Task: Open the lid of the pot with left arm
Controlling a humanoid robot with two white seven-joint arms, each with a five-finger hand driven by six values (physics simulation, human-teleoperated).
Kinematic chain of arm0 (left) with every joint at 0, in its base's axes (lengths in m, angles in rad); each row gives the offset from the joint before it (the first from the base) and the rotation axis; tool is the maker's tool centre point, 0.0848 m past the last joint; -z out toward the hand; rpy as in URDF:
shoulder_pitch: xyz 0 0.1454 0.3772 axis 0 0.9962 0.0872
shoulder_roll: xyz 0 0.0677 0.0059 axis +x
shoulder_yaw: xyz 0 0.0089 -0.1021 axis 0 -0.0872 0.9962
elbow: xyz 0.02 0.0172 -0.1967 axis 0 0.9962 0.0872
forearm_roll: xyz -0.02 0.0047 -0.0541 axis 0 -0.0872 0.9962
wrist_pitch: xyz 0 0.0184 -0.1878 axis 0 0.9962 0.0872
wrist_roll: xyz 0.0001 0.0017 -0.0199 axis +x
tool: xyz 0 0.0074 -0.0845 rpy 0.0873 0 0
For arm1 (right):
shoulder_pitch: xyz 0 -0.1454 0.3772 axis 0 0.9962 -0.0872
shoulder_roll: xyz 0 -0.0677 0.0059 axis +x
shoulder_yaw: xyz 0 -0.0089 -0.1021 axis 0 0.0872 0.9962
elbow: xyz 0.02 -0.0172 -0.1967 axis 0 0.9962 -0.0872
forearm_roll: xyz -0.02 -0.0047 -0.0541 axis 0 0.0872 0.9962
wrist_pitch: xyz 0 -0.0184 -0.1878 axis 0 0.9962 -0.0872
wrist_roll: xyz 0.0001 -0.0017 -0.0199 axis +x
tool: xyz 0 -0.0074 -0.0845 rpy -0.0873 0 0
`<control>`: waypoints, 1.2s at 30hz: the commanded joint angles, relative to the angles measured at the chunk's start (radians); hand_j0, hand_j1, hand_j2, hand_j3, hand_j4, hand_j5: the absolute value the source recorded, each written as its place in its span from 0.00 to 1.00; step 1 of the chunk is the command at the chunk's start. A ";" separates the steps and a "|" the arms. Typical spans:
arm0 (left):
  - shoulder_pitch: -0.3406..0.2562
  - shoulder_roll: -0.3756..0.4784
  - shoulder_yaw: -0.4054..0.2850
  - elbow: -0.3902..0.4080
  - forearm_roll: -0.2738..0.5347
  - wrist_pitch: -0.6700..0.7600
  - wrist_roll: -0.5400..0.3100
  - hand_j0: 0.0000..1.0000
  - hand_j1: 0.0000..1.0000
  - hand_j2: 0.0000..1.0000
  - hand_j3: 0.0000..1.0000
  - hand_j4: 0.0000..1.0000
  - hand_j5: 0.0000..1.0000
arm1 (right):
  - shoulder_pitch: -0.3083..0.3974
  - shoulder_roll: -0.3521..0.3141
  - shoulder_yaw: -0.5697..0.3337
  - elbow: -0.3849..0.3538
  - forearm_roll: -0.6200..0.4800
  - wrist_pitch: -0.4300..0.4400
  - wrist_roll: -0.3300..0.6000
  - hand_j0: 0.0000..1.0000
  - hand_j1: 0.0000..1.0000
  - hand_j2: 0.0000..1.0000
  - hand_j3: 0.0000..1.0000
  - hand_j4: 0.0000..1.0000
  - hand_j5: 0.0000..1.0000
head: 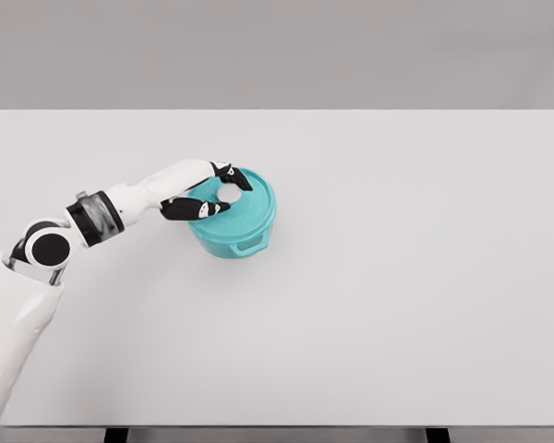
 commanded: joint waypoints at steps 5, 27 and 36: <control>0.000 0.000 0.001 -0.002 0.005 0.001 0.000 0.52 0.52 0.52 0.52 0.52 0.52 | 0.000 0.000 0.000 0.000 0.000 0.001 0.000 1.00 1.00 1.00 1.00 1.00 1.00; 0.000 0.006 0.017 -0.016 0.013 0.007 0.000 0.47 0.47 0.47 0.47 0.47 0.47 | 0.000 0.000 0.000 0.000 0.000 0.000 0.000 1.00 1.00 1.00 1.00 1.00 1.00; -0.002 0.013 0.031 -0.016 0.016 0.007 0.000 0.44 0.44 0.44 0.44 0.44 0.44 | 0.000 0.000 0.000 0.000 0.000 0.000 0.000 1.00 1.00 1.00 1.00 1.00 1.00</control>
